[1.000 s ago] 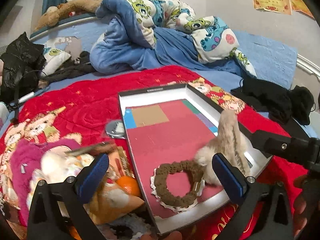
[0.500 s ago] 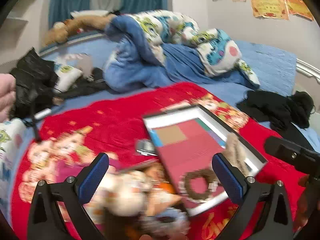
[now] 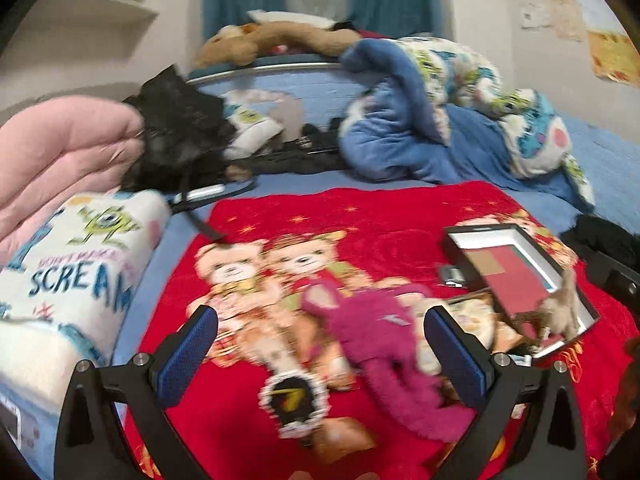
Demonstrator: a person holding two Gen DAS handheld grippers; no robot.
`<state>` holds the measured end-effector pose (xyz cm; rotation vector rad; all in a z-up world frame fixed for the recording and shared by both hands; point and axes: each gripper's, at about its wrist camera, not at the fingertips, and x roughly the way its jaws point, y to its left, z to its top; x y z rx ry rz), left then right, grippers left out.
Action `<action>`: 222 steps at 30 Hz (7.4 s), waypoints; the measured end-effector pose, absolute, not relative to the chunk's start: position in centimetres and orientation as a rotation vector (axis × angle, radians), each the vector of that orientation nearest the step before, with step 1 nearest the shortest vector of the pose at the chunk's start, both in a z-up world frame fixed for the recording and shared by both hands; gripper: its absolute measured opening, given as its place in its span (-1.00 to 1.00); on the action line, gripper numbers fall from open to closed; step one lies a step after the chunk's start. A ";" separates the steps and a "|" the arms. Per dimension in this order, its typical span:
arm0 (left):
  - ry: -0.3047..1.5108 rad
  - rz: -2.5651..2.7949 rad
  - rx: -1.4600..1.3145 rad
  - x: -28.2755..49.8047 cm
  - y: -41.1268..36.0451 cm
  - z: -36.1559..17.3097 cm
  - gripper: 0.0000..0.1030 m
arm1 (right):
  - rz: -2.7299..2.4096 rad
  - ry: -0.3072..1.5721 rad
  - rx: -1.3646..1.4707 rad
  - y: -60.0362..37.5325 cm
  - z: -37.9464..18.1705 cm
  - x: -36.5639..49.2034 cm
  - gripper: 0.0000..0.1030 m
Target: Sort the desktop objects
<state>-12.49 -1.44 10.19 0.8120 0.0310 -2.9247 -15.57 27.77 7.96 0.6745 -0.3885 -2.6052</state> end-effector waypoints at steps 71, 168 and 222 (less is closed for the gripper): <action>0.058 -2.821 1.352 -14.1 -1.1 -4.6 -0.15 | -2.246 0.075 1.192 16.6 -5.3 -12.1 -0.56; -0.002 -2.952 1.249 -12.3 1.8 -3.2 -0.53 | -2.484 -0.206 0.949 22.0 -0.4 -11.8 -0.62; -0.027 -3.264 1.211 -14.2 21.7 3.1 -0.53 | -2.710 -0.536 0.804 41.1 2.1 -13.1 -0.65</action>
